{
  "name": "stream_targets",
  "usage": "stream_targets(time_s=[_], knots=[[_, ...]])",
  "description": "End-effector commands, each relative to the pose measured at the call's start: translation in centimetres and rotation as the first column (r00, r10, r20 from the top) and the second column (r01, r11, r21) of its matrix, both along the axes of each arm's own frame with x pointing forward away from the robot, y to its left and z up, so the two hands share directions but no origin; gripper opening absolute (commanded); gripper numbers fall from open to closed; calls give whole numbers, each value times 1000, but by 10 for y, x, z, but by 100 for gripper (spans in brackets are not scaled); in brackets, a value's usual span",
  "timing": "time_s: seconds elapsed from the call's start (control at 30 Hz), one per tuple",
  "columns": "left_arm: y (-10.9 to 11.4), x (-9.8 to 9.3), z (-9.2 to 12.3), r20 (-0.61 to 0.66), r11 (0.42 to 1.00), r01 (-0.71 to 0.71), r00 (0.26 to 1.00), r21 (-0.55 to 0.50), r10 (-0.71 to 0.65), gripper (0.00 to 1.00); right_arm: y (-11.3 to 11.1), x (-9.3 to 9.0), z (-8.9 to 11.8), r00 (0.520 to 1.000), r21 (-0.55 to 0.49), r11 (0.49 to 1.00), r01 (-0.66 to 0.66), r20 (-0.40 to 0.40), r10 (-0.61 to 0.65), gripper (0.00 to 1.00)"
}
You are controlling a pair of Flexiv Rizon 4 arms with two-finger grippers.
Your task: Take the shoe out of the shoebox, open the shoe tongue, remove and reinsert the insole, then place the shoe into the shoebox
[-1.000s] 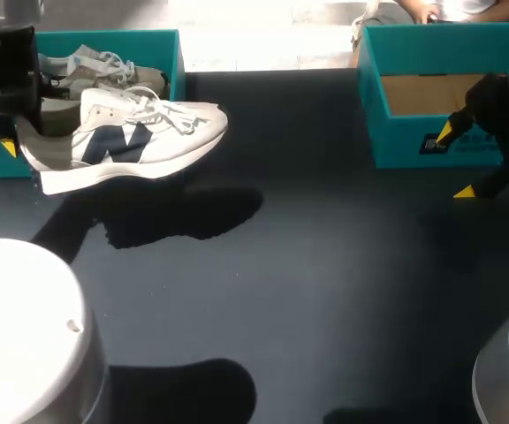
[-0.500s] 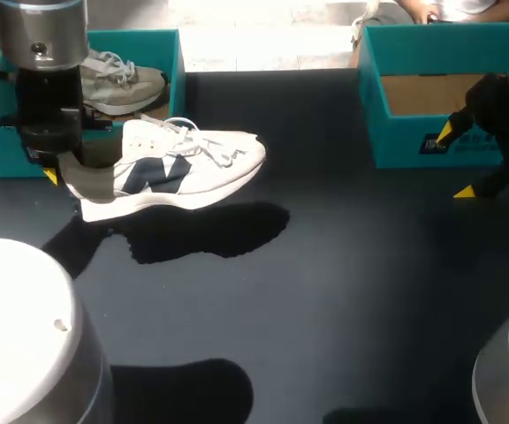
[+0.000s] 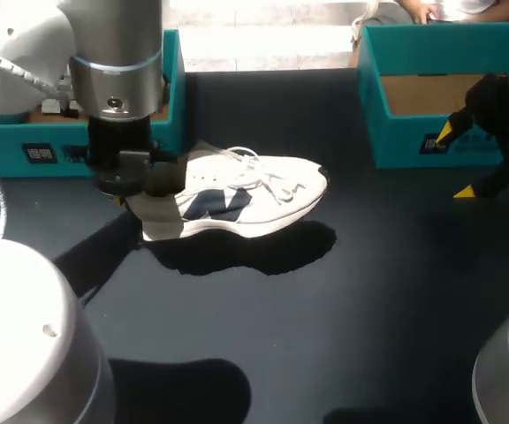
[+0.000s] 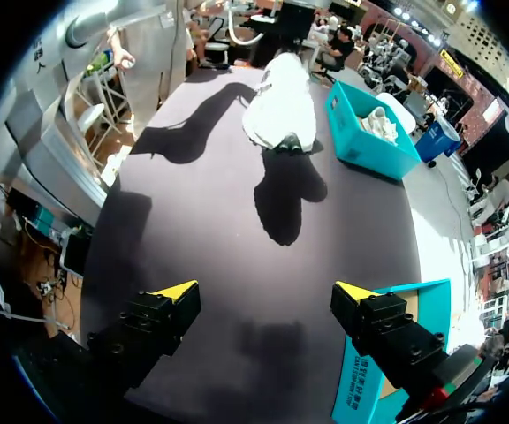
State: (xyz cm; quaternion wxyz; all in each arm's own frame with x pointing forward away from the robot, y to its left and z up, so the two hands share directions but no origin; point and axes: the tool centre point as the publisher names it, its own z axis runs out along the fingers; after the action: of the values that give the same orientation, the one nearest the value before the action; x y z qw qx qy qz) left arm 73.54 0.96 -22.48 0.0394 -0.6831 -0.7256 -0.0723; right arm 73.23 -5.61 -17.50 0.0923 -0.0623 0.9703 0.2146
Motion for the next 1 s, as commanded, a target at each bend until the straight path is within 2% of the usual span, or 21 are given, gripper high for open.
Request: stream_targets(time_s=[0.03,0.63,0.77,1.0], knots=[[-10,0,-17,15,1000,3,1000,20,-3,0,1,1,0,1000,-3,1000,0,-3,0,100],[-10,0,-17,15,1000,3,1000,20,-3,0,1,1,0,1000,-3,1000,0,-3,0,100],[-24,-2,-37,24,999,13,1000,32,-14,0,1,1,0,1000,-3,1000,0,-3,0,100],[-40,8,-81,21,999,-26,999,47,25,0,1,1,0,1000,-3,1000,0,-3,0,100]])
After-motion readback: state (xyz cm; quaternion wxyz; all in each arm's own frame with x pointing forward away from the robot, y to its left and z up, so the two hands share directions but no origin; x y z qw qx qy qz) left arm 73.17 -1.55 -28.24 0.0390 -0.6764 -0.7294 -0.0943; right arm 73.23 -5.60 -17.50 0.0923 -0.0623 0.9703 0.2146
